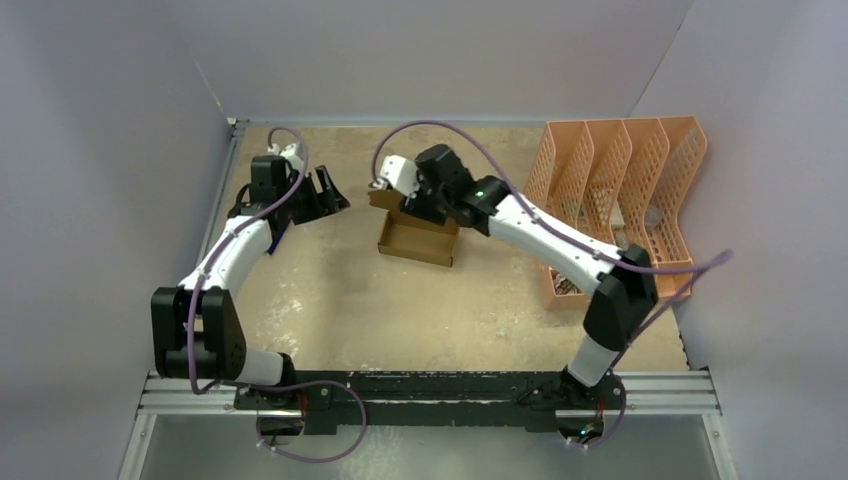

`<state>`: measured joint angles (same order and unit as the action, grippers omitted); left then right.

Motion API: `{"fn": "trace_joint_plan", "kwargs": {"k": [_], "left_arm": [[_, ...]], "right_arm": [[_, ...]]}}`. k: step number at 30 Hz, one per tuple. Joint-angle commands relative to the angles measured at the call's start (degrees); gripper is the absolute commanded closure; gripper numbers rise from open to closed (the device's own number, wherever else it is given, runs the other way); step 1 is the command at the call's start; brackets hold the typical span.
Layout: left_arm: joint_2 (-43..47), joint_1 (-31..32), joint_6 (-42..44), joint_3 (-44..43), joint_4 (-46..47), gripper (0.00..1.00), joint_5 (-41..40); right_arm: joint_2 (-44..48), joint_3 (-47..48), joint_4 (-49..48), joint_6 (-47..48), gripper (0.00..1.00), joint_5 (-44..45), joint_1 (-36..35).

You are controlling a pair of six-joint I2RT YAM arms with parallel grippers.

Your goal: Fold the paper box

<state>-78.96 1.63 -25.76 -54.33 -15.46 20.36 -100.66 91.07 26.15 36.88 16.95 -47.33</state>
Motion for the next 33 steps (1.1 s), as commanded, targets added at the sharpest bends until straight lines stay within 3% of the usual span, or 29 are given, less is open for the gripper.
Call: {"fn": "trace_joint_plan", "kwargs": {"k": [1, 9, 14, 24, 28, 33], "left_arm": [[-4.6, 0.1, 4.7, -8.1, 4.1, 0.27, 2.3], [-9.5, 3.1, 16.6, -16.9, -0.7, 0.27, 4.3], [-12.3, 3.1, 29.5, -20.1, -5.8, 0.28, 7.5], [-14.7, 5.0, 35.6, -14.8, 8.2, 0.30, 18.0], [-18.8, 5.6, 37.9, -16.7, 7.9, 0.32, 20.0], [-23.5, 6.5, 41.4, -20.8, 5.1, 0.34, 21.1]], "right_arm": [[9.9, -3.3, -5.7, -8.3, 0.26, -4.9, 5.7], [19.9, -12.5, -2.4, -12.5, 0.09, -14.8, 14.1], [20.8, -16.3, 0.0, -16.8, 0.12, -19.5, 18.3], [24.5, -32.0, -19.2, -21.9, 0.24, -24.9, 20.1], [22.6, -34.5, -25.6, -22.3, 0.32, -25.6, 20.6], [18.8, -32.2, -26.4, -19.6, 0.34, -27.7, 21.0]]}}
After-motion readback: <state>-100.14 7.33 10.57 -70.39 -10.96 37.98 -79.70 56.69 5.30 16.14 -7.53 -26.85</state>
